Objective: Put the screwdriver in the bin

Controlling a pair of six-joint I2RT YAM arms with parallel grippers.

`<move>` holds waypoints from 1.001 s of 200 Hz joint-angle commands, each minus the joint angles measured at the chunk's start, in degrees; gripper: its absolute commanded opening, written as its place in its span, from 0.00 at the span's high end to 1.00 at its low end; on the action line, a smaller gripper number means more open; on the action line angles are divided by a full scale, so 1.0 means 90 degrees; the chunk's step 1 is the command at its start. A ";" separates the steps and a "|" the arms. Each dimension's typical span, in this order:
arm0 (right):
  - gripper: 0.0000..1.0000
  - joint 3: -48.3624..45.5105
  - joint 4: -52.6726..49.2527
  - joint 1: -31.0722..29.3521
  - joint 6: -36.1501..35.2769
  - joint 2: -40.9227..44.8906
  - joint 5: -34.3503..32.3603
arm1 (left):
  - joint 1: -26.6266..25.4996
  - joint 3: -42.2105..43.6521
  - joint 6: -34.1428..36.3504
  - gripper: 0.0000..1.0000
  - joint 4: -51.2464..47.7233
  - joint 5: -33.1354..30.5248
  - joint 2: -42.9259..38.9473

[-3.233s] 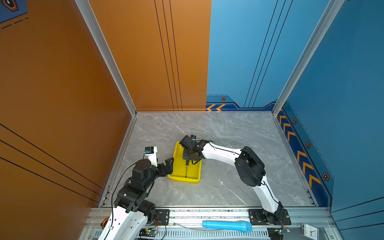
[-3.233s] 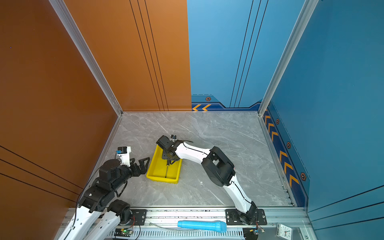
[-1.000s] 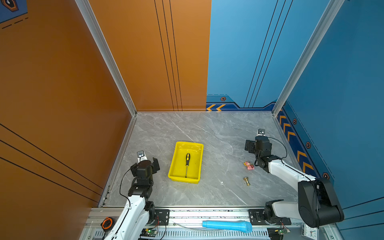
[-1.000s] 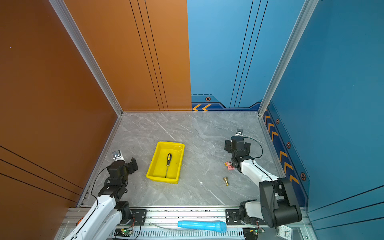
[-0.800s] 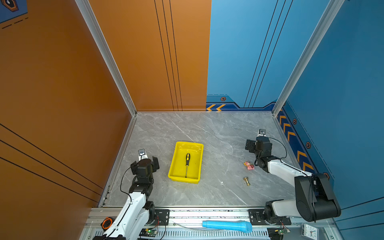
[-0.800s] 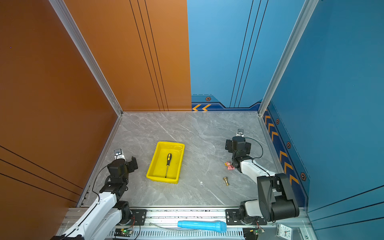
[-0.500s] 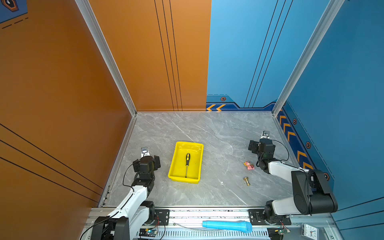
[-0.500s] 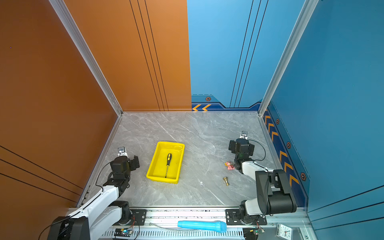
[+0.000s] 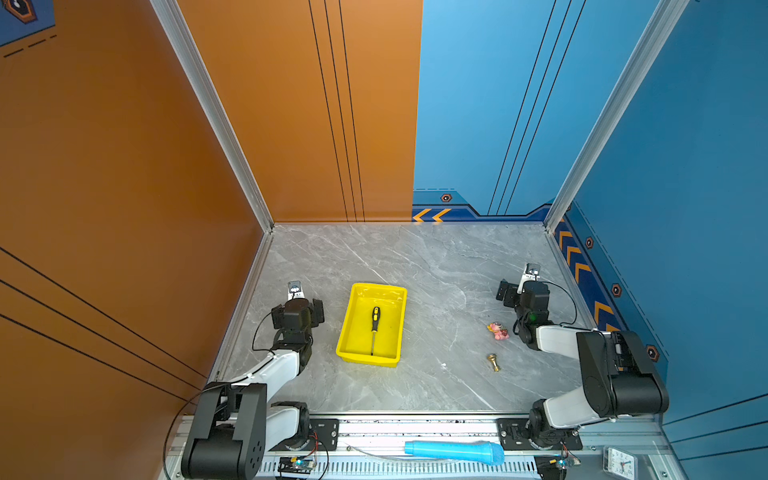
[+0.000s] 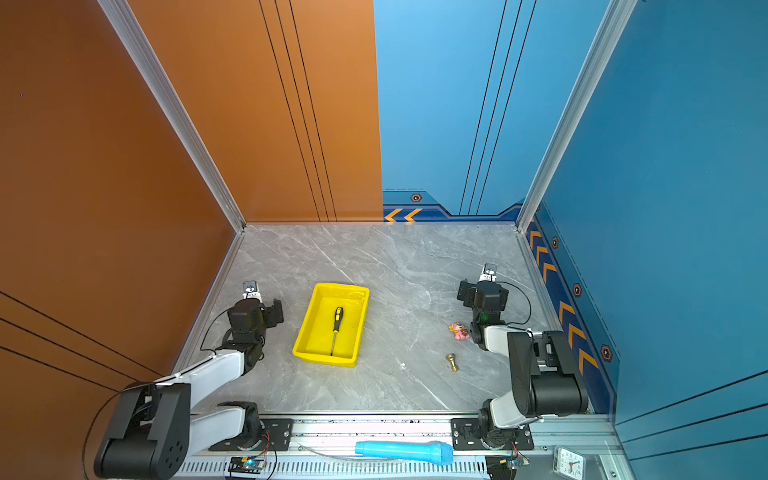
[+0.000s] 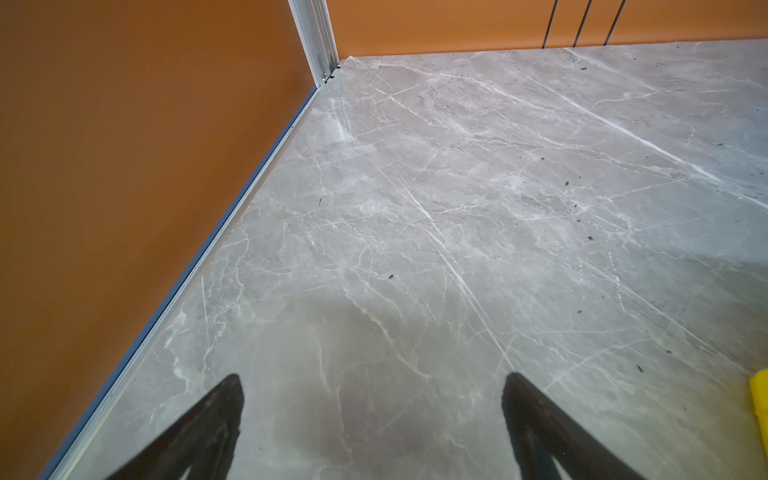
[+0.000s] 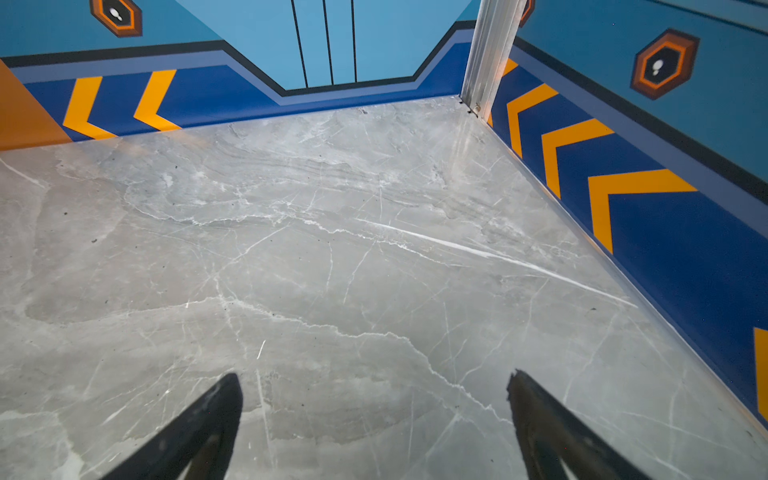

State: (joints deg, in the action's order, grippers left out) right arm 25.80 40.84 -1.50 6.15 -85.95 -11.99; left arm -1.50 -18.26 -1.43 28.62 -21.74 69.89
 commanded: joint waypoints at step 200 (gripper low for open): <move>0.00 -0.0562 0.1381 -0.0234 -0.0206 -0.0293 -0.0481 | -0.0068 -0.0744 0.0013 0.02 0.1334 0.0769 0.1406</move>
State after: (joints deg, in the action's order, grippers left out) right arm 21.54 51.66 -3.33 5.28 -87.83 -14.83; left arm -1.72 -23.53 0.51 36.67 -16.99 79.79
